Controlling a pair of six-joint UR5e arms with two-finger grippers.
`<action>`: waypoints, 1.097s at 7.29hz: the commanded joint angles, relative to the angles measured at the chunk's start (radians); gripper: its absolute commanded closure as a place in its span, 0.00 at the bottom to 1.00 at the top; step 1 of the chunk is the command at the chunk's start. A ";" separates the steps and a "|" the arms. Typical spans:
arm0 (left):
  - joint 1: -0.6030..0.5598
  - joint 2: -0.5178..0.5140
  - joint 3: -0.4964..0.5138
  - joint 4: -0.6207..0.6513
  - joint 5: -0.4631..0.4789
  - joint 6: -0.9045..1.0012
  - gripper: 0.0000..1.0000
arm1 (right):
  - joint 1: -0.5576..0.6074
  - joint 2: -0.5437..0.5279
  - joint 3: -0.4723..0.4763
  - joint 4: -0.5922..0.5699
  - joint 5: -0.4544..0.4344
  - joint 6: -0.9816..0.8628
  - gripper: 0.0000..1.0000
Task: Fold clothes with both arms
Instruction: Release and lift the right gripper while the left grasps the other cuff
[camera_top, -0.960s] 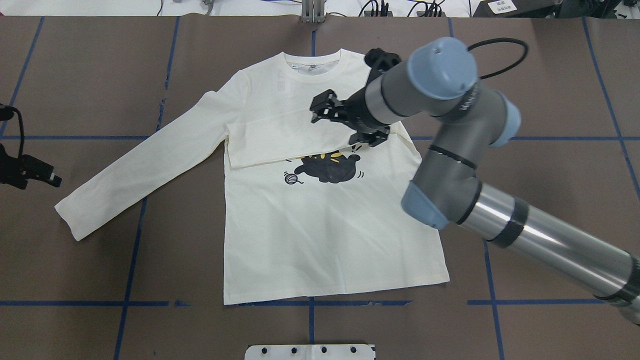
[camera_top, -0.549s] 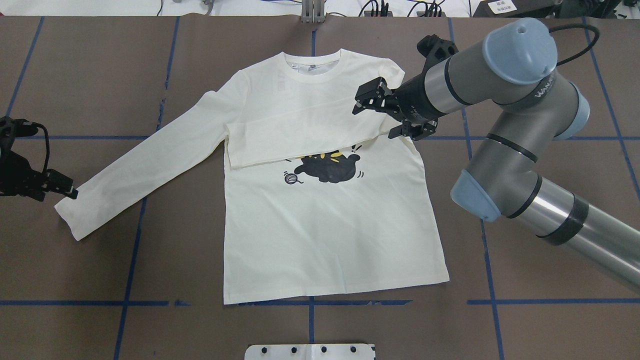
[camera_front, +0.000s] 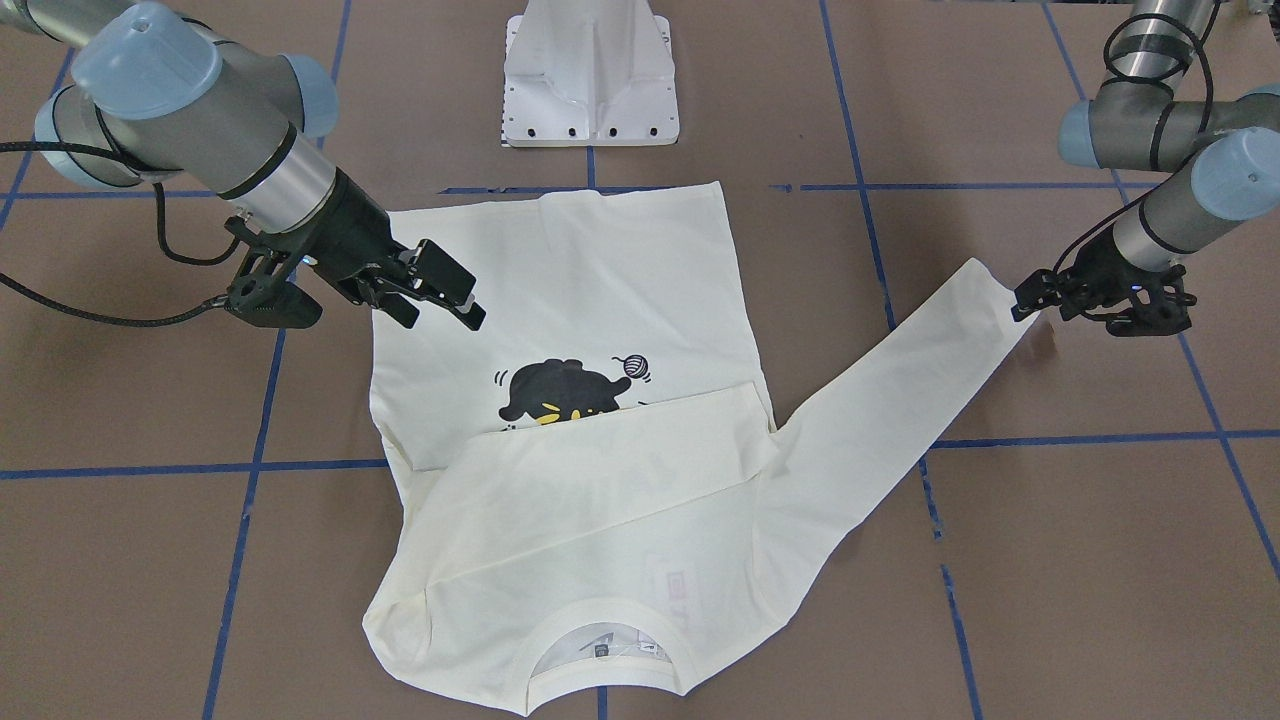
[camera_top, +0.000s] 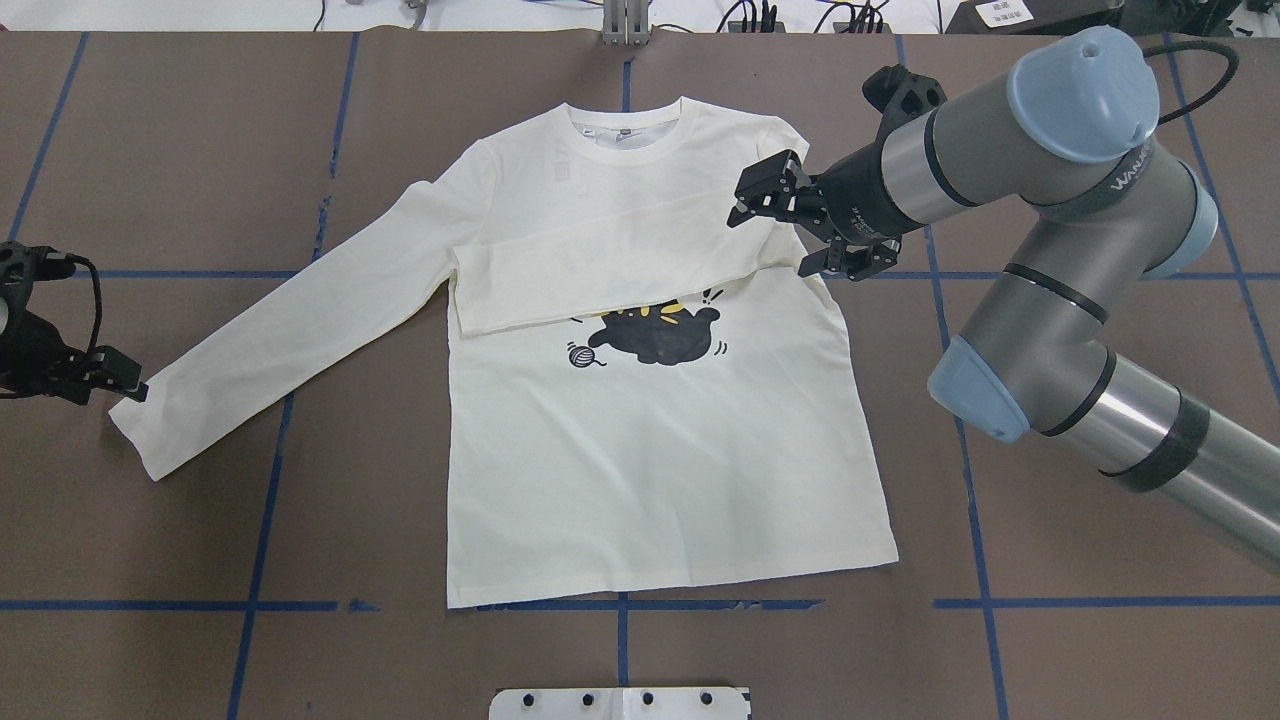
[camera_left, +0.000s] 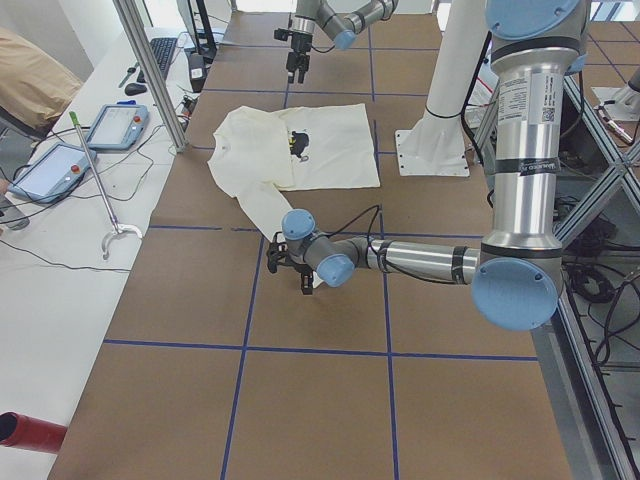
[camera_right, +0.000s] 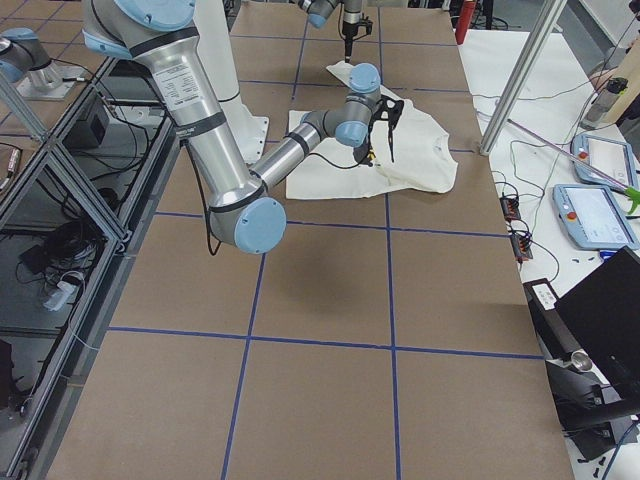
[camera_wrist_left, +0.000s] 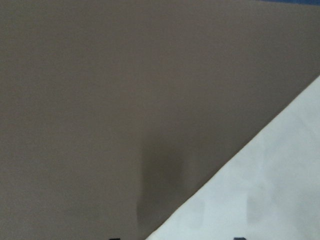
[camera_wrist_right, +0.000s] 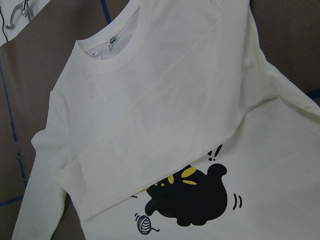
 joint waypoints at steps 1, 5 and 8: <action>0.015 0.000 -0.001 0.000 -0.001 -0.002 0.25 | 0.000 -0.002 0.005 0.002 0.002 0.002 0.00; 0.027 0.000 0.003 0.005 0.001 0.000 0.65 | 0.000 -0.004 0.008 0.002 0.002 0.002 0.00; 0.027 0.000 -0.026 0.012 -0.016 0.004 1.00 | 0.000 -0.018 0.032 0.002 0.006 0.000 0.00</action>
